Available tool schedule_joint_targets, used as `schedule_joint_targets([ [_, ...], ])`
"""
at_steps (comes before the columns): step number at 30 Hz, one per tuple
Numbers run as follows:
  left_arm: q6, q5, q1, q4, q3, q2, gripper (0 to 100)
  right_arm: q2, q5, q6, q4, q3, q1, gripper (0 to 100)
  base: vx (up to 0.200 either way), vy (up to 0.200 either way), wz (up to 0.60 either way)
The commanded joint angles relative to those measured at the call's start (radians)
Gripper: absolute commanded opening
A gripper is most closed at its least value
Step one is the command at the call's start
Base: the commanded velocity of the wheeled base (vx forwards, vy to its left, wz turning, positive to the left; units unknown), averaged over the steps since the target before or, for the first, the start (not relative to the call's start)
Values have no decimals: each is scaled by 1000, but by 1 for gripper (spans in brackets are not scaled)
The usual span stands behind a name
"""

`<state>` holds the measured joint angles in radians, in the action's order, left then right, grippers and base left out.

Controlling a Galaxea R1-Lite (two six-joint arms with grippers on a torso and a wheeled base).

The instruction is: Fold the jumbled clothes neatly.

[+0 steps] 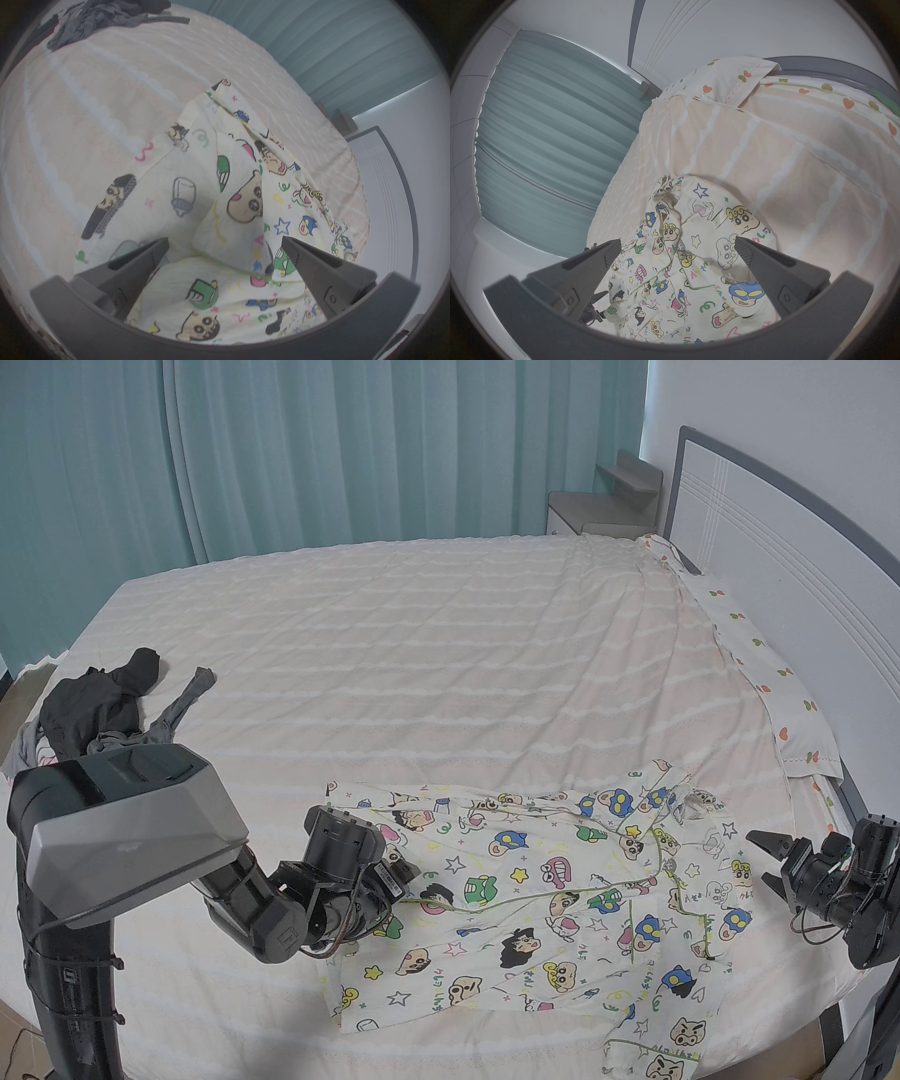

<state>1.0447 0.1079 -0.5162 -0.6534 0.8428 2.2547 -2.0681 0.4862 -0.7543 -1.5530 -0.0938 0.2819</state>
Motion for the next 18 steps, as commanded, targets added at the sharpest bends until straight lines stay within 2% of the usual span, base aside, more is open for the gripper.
schedule_joint_targets([
  [1,3,36,-13,-9,48,48,100,3,0,1,-15,6,-9,100,0,0,0],
  [10,35,55,-36,-132,65,85,100,3,0,1,-13,9,-10,100,0,0,0],
  [18,43,72,-41,-187,82,79,100,0,0,1,-15,9,-10,100,0,0,0],
])
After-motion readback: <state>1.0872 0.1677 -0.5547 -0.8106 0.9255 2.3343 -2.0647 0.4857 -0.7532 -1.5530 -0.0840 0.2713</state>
